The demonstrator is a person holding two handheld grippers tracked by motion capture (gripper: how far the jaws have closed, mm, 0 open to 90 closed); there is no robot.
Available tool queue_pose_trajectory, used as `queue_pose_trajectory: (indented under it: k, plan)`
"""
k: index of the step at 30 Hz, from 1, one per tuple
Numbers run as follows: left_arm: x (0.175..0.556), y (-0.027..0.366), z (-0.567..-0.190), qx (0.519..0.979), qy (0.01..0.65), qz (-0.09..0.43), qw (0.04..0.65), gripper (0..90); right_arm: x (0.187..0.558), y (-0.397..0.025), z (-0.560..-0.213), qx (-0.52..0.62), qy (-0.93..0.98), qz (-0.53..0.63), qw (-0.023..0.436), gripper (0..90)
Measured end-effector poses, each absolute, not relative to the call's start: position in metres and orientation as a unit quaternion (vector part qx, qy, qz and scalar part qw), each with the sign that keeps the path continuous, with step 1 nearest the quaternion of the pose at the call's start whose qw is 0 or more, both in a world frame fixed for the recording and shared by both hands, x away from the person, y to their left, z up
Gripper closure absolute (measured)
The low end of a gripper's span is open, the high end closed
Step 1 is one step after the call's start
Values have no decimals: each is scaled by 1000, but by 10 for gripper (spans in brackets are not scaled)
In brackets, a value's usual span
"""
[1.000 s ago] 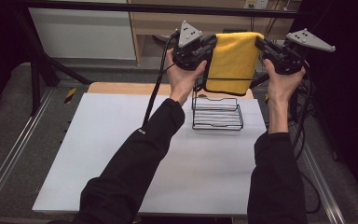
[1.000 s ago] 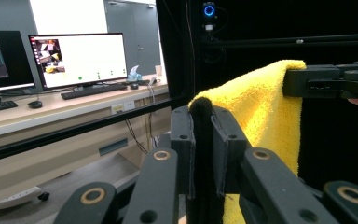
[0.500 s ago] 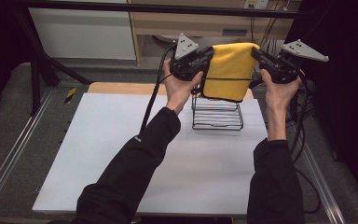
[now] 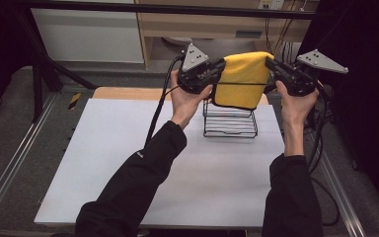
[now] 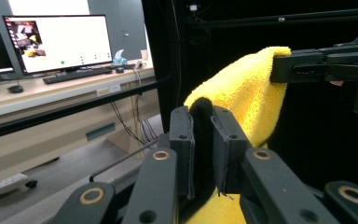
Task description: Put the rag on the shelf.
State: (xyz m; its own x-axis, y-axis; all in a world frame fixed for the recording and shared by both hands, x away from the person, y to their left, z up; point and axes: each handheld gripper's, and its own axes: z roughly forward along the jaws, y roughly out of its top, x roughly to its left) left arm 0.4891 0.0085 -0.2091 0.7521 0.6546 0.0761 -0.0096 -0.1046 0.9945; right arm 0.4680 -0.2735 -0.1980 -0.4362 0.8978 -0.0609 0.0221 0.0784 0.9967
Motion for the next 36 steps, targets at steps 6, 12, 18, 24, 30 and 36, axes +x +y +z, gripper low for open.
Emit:
queue_pose_trajectory:
  k: [6,12,18,24,30,36]
  plan:
    - [483,9,-214,702,233,260,621,794,458,-273,-203,367,629,570,380,833]
    - [476,10,-221,712,231,259,611,792,450,-273,-209,368,634,567,375,832]
    - [471,11,-227,723,227,255,600,789,441,-274,-215,369,643,564,362,832]
    - [466,11,-236,729,229,246,597,782,434,-276,-223,369,655,557,353,831]
    - [463,12,-246,739,227,237,588,773,429,-278,-231,372,668,552,334,828]
    - [461,13,-251,749,226,230,579,761,428,-281,-242,370,676,550,322,825]
